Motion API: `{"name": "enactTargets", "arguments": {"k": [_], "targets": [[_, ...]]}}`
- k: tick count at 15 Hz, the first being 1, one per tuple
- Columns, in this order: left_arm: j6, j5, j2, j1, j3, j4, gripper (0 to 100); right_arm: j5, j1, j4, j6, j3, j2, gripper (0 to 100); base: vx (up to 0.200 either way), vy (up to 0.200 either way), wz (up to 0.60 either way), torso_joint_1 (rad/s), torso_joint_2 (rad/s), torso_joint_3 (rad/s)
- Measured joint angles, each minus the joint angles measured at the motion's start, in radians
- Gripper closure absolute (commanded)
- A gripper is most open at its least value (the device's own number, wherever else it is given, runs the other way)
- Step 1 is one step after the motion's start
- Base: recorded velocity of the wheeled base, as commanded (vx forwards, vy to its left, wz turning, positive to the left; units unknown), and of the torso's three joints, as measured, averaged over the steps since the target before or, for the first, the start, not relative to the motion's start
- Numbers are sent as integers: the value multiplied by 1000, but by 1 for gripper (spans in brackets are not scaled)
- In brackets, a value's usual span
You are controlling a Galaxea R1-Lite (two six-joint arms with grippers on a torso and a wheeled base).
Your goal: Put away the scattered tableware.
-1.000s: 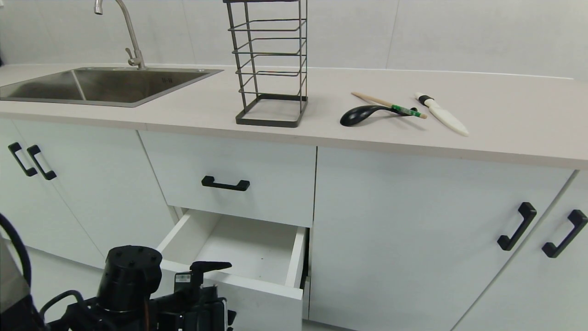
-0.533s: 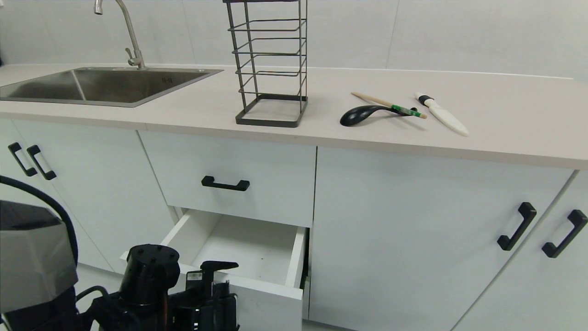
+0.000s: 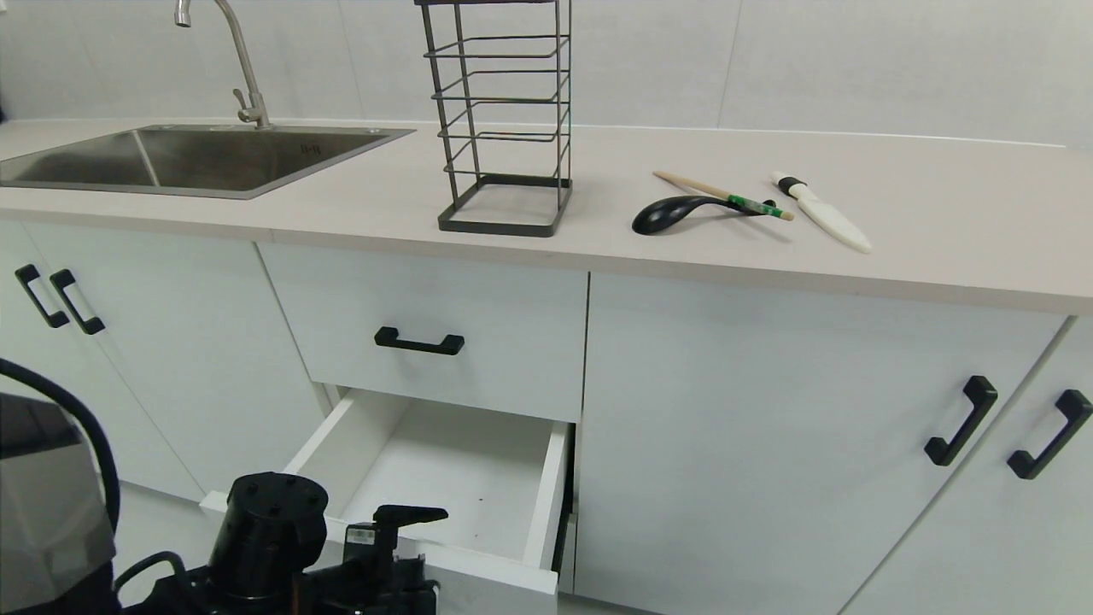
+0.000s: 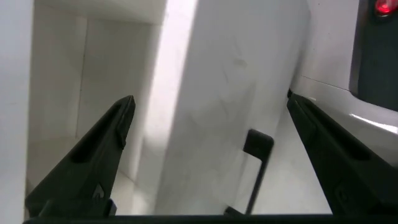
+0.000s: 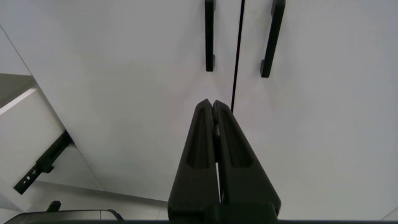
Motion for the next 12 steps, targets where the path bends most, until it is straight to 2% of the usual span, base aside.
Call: {"name": "enactTargets", "arguments": {"k": [1,2,4,6,7,9,11,12], "targets": [[-20,1,-26,-7,-1,0,0,0,0,0,0,0,0,100,0,0,0,0,0,0],[-64,3,-58,-26,-19,1,0,0,0,0,0,0,0,100,0,0,0,0,0,0],[-191,43,-129,-101,-89,14,0,0,0,0,0,0,0,100,0,0,0,0,0,0],[-349,124,-196,-174,-184,46,0,0,0,0,0,0,0,100,0,0,0,0,0,0],[-434,167,-221,-184,-230,69,0,0,0,0,0,0,0,100,0,0,0,0,0,0],[-597,208,-256,-152,-300,121,0,0,0,0,0,0,0,100,0,0,0,0,0,0],[-768,196,-279,-100,-327,136,0,0,0,0,0,0,0,100,0,0,0,0,0,0],[-865,166,-290,-85,-324,134,0,0,0,0,0,0,0,100,0,0,0,0,0,0]]}}
